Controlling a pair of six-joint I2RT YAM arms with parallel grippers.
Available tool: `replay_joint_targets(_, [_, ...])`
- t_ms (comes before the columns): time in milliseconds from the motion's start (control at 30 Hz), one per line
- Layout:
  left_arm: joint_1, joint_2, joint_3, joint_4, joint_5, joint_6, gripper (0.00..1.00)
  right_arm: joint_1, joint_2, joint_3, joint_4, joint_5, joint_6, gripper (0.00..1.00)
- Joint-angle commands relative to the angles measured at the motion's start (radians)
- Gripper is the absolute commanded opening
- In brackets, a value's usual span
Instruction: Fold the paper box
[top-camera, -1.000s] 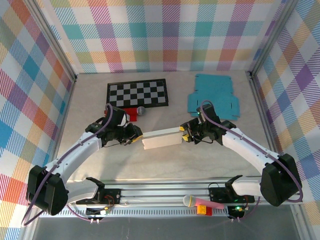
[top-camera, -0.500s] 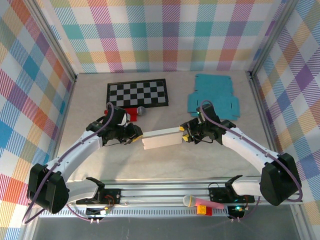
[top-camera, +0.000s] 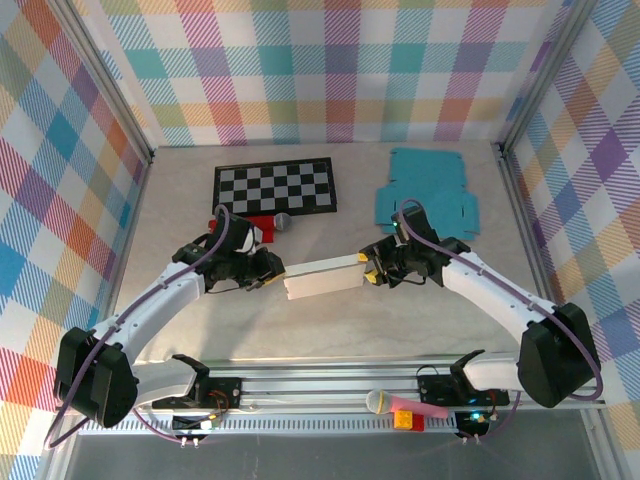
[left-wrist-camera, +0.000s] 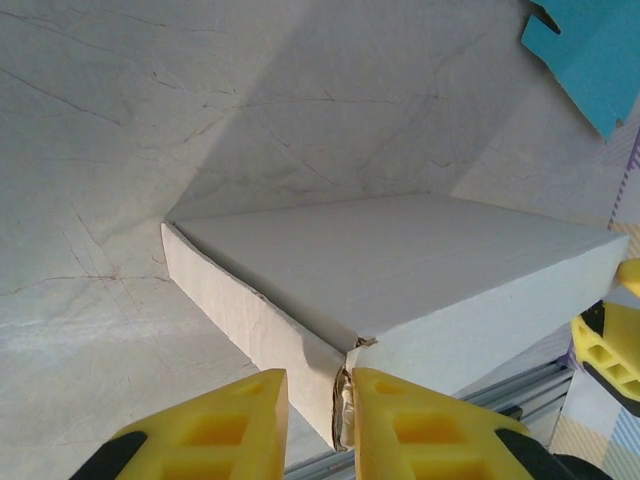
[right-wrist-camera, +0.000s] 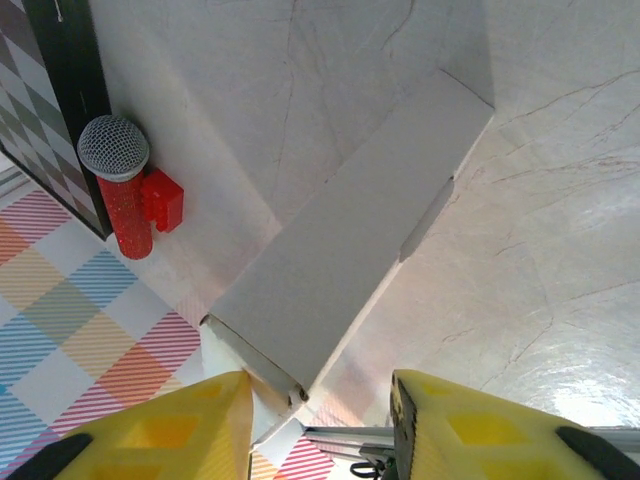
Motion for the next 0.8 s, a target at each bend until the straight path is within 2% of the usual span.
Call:
replay_joint_targets(0, [0.012,0.029,-0.058,-0.143,-0.079,0.047,0.21,-0.017,0.017,0.025,-0.109,0.017,-0.057,0.45])
replay_joint_targets(333, [0.009,0.045,-0.051,-0.133,-0.071,0.05,0.19,-0.026,-0.018,0.112,-0.131,0.019,-0.15,0.45])
replay_joint_targets(767, [0.0,0.044,-0.034,-0.137,-0.075,0.044,0.2,-0.023,0.05,0.024,-0.164,-0.035,-0.123,0.36])
